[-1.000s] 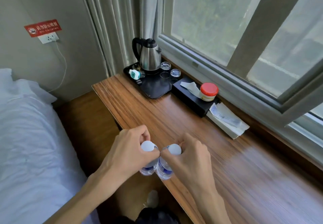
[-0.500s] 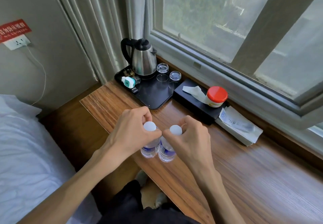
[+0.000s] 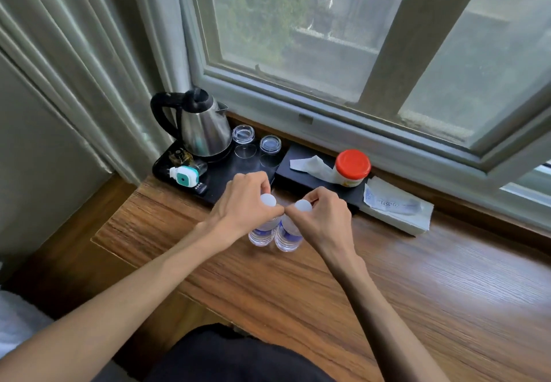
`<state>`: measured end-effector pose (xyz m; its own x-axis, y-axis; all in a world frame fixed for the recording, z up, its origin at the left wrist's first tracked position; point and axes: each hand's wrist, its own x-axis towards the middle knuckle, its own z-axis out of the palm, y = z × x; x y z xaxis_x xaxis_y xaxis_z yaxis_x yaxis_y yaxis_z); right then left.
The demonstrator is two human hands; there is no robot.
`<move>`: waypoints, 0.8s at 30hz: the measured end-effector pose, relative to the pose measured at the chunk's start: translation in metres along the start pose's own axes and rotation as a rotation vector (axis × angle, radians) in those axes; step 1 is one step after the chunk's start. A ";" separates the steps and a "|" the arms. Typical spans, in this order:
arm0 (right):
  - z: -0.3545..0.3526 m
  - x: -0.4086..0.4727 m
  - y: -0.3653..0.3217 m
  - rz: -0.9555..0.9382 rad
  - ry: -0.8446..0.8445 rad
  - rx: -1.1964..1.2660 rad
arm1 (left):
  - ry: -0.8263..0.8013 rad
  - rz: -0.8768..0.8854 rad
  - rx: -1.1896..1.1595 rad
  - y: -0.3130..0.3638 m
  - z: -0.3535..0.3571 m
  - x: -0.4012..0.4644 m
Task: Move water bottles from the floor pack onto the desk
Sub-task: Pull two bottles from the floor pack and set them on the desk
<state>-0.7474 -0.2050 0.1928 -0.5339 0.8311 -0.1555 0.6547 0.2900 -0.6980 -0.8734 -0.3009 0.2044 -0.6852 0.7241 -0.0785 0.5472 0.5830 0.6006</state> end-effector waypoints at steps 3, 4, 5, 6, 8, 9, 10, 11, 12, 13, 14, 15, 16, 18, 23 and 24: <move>0.006 0.015 0.000 0.051 0.041 -0.022 | -0.037 0.039 -0.002 -0.003 0.006 0.026; 0.008 0.020 -0.001 0.067 0.056 -0.035 | -0.042 0.053 -0.005 -0.003 0.008 0.033; 0.008 0.024 -0.001 0.082 0.072 -0.050 | -0.048 0.061 -0.008 -0.003 0.011 0.039; 0.008 0.028 -0.002 0.095 0.090 -0.070 | -0.056 0.068 -0.012 -0.002 0.014 0.045; 0.007 0.037 -0.004 0.112 0.125 -0.114 | -0.077 0.085 -0.023 0.000 0.018 0.055; 0.006 0.041 -0.006 0.118 0.143 -0.130 | -0.086 0.100 -0.024 0.001 0.019 0.060; 0.004 0.045 -0.007 0.124 0.161 -0.140 | -0.094 0.118 -0.022 0.003 0.020 0.064; 0.003 0.048 -0.007 0.129 0.177 -0.147 | -0.100 0.135 -0.020 0.005 0.021 0.069; 0.002 0.051 -0.007 0.132 0.192 -0.151 | -0.104 0.152 -0.019 0.007 0.022 0.073; 0.002 0.053 -0.006 0.136 0.204 -0.152 | -0.108 0.168 -0.021 0.008 0.023 0.076; 0.001 0.056 -0.005 0.140 0.216 -0.154 | -0.112 0.183 -0.026 0.010 0.025 0.079; 0.001 0.058 -0.003 0.147 0.226 -0.156 | -0.119 0.193 -0.035 0.011 0.026 0.082; 0.001 0.059 -0.001 0.151 0.235 -0.163 | -0.127 0.199 -0.046 0.012 0.028 0.084; 0.001 0.064 0.003 0.159 0.242 -0.179 | -0.146 0.214 -0.062 0.014 0.029 0.087; -0.003 0.074 0.007 0.196 0.219 -0.212 | -0.189 0.297 -0.078 0.020 0.029 0.096; -0.005 0.075 0.007 0.197 0.229 -0.211 | -0.191 0.324 -0.079 0.020 0.029 0.097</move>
<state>-0.7806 -0.1382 0.1795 -0.2684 0.9585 -0.0959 0.8417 0.1849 -0.5073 -0.9153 -0.2083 0.1853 -0.3767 0.9262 -0.0169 0.6767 0.2876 0.6778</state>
